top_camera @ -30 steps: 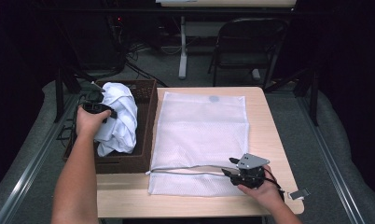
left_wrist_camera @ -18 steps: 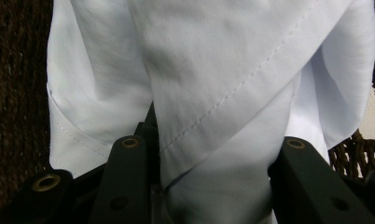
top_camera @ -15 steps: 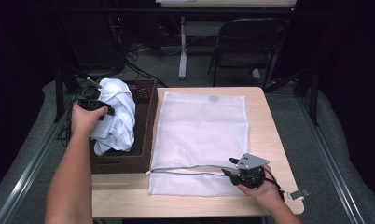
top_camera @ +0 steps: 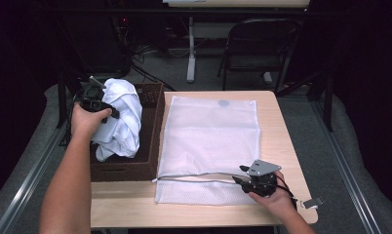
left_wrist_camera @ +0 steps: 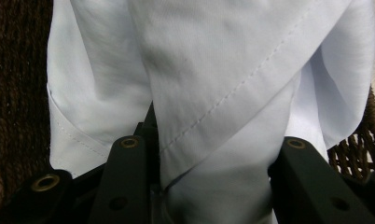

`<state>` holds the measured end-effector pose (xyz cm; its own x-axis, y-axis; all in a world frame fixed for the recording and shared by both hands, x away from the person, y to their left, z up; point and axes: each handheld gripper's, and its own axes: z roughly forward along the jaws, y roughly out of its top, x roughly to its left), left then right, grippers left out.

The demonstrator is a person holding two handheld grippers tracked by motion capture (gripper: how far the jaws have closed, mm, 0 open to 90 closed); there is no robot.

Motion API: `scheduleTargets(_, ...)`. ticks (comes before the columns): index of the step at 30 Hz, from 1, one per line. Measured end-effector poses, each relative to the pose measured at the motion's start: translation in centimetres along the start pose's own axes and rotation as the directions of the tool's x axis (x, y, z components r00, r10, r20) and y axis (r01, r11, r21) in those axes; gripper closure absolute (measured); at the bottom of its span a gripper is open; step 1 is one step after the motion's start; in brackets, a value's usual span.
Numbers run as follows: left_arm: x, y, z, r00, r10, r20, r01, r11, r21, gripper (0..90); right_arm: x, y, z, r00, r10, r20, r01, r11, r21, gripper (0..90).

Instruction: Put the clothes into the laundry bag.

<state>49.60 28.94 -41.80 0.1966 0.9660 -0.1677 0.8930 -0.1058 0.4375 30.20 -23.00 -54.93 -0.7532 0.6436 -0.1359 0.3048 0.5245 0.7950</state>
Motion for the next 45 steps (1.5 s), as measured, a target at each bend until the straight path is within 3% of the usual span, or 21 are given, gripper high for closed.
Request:
scheduleTargets(26, -2.0, 0.4, -3.9, 0.9971, 0.070, 0.028, -0.070, 0.9975, 0.001, 61.0, 0.2, 0.1, 0.1, 0.9997, -0.006, -0.022, 0.006, 1.000, 0.015, 54.4)
scheduleTargets(39, -3.6, 0.3, -6.1, 0.9907, 0.127, 0.049, -0.126, 0.9919, -0.008, 61.0, 0.4, 0.3, 0.4, 0.9994, -0.007, -0.034, 0.007, 1.000, 0.020, 58.3)
scheduleTargets(45, -4.2, 0.0, -6.8, 0.9869, 0.141, 0.079, -0.140, 0.9900, -0.017, 61.0, 0.6, 0.6, 0.6, 0.9995, -0.015, -0.027, 0.016, 1.000, 0.023, 59.9)
